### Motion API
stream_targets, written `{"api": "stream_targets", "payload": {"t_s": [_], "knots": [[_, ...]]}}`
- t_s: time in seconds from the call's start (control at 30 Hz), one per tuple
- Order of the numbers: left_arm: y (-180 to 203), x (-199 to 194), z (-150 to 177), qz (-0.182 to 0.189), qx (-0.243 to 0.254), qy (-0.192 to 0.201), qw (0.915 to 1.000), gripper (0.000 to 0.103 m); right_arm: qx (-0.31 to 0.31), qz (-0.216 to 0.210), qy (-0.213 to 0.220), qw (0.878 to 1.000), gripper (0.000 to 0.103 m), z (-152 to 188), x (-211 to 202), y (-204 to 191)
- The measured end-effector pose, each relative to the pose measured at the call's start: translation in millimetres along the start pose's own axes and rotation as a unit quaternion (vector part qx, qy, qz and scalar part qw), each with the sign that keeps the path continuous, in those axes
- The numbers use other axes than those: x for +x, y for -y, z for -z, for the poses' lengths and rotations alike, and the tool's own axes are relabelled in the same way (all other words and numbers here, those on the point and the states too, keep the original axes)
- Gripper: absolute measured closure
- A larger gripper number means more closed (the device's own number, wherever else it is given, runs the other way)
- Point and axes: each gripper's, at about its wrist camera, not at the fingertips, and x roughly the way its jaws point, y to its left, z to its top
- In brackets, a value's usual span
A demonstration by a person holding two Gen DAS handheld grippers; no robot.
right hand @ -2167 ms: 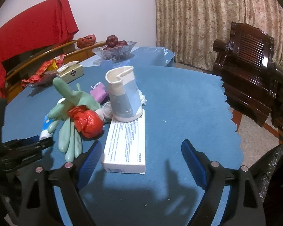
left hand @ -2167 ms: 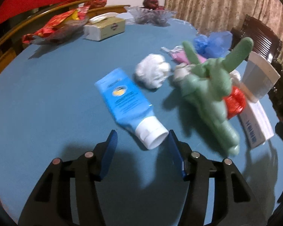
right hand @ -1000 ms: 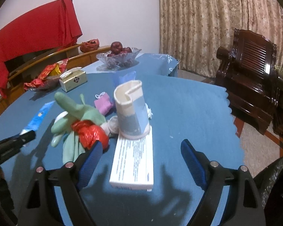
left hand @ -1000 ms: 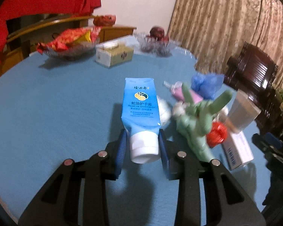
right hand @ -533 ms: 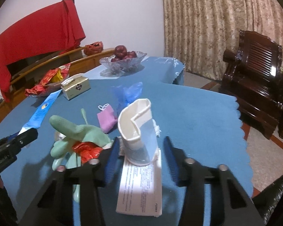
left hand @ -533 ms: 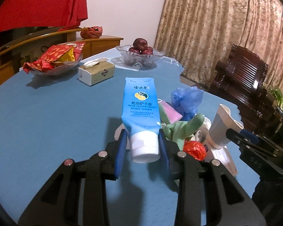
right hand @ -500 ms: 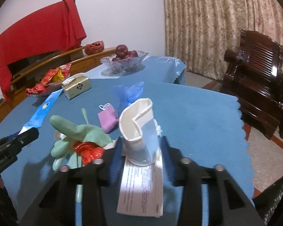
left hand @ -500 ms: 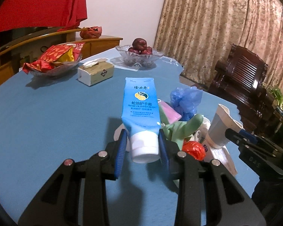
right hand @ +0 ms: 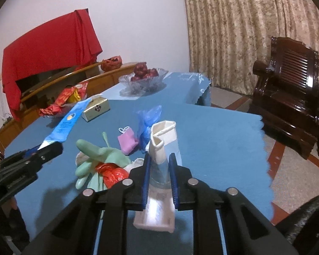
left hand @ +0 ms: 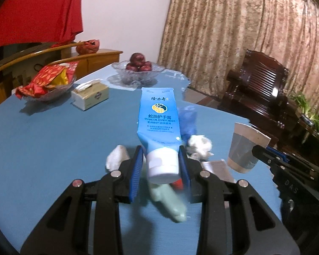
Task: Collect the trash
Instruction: 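Grasp the paper cup with the right gripper while the left gripper lifts the tube, then carry the tube and cup over the bin and open both grippers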
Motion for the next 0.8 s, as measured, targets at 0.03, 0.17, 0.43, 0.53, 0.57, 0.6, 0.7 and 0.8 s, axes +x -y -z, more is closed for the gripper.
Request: {"api": "stream_targets", "payload": {"t_s": [0.03,0.17,0.43,0.53,0.57,0.6,0.7,0.8], "knots": [[6.6,-2.9,-0.5,0.006,0.004,0.001,1.0,0.071,0.003,0.002,0.002,1.0,0.086,-0.4,-5.6,2.4],[34.7,-10.9,0.1,0.036,0.024,0.001,0.9991,0.071,0.016,0.014,0.017,1.0,0.086,1.7,-37.4,18.4],[103.0,-24.0,15.5,0.105,0.061,-0.009,0.9926,0.071,0.037,0.054,0.034,0.997,0.087,16.4,-108.2,58.6],[132.0,-29.1,23.5,0.133,0.075,-0.014,0.9881,0.071,0.051,0.079,0.042,0.995,0.087,22.3,-134.8,79.8],[142.3,-30.5,26.9,0.142,0.081,-0.015,0.9865,0.071,0.054,0.091,0.043,0.993,0.087,25.2,-143.4,86.7],[151.3,-31.2,29.5,0.15,0.086,-0.017,0.9849,0.071,0.056,0.099,0.044,0.993,0.087,27.4,-148.1,91.5],[183.6,-34.6,40.7,0.18,0.102,-0.025,0.978,0.071,0.068,0.134,0.039,0.988,0.087,43.5,-172.9,114.5],[209.3,-34.1,51.7,0.206,0.117,-0.036,0.9709,0.071,0.08,0.158,0.028,0.984,0.087,59.5,-187.7,131.4]]}}
